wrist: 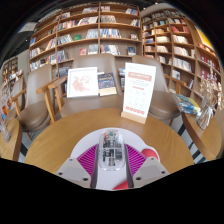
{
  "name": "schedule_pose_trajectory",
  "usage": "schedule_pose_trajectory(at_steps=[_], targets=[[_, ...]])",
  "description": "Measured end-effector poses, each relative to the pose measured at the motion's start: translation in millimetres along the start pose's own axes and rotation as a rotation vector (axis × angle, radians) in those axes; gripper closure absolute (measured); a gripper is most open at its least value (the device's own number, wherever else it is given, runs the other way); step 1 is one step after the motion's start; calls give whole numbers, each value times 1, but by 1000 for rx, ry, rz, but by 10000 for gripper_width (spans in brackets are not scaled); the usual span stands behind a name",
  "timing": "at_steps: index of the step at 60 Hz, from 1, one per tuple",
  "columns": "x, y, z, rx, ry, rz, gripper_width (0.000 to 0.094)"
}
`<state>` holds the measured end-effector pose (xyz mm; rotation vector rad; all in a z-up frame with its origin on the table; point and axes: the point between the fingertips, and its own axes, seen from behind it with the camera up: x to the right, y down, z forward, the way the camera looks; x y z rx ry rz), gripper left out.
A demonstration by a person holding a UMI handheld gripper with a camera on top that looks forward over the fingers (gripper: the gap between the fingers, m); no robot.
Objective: Arrange mouse
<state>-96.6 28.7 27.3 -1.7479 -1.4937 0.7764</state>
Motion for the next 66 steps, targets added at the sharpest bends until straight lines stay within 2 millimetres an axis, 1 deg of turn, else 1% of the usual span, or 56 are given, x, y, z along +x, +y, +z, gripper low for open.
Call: schedule_pose_trajectory(at_steps=[4,10,18,19,20,23,25,27,29,31,35,38,39,42,45,47,50,54,57,60,66], targets=[[6,16,11,-28,9,1,511],[7,31,20,-52,5,-4,498],[8,33,23,-27,10,-22,433],[8,30,24,-30,11,-25,390],[9,32,21,-31,14,-26,323],[13,33,15,-32,31,-27,76],[14,31,9,-25,32,-33,106],[18,27,0,-20,40,-34,106],[21,24,-12,-11,45,-31,83],[22,22,-28,0,45,-25,83],[26,22,-70,13,49,-13,86],[28,22,-106,34,46,-17,82],[31,19,-115,44,45,-20,82],[33,26,-156,66,59,-28,79],[35,36,-196,76,63,-29,81],[36,42,-219,83,53,-21,80],[32,54,-255,100,23,-18,79],[35,70,-297,120,6,-5,81],[36,81,-322,139,8,-12,80],[45,89,-342,141,25,-21,79],[47,104,-372,152,26,-33,79]])
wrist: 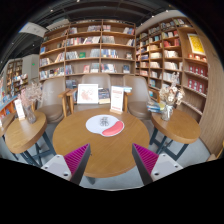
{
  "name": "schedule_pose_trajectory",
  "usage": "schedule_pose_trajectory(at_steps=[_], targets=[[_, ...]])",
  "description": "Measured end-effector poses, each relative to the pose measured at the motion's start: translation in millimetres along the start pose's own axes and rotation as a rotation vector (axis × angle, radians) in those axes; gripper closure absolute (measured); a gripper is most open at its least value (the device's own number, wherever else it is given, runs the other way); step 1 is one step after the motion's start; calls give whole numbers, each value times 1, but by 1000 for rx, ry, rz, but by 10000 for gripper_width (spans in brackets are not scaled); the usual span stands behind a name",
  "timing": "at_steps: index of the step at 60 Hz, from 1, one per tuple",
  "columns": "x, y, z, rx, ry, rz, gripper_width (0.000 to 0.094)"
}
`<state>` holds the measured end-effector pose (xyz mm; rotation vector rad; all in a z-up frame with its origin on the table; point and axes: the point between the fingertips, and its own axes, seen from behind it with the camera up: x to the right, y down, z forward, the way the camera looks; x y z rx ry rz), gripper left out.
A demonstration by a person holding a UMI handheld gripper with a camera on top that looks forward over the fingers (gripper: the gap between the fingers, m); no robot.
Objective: Arrange mouse
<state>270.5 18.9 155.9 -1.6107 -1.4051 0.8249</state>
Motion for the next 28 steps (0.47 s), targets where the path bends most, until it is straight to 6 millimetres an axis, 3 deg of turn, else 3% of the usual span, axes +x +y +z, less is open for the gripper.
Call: schedule_pose_trajectory(at_steps=[12,28], targets=[[0,16,-30,2,-11,-25,81],[-5,23,-45,9,-47,-14,82]])
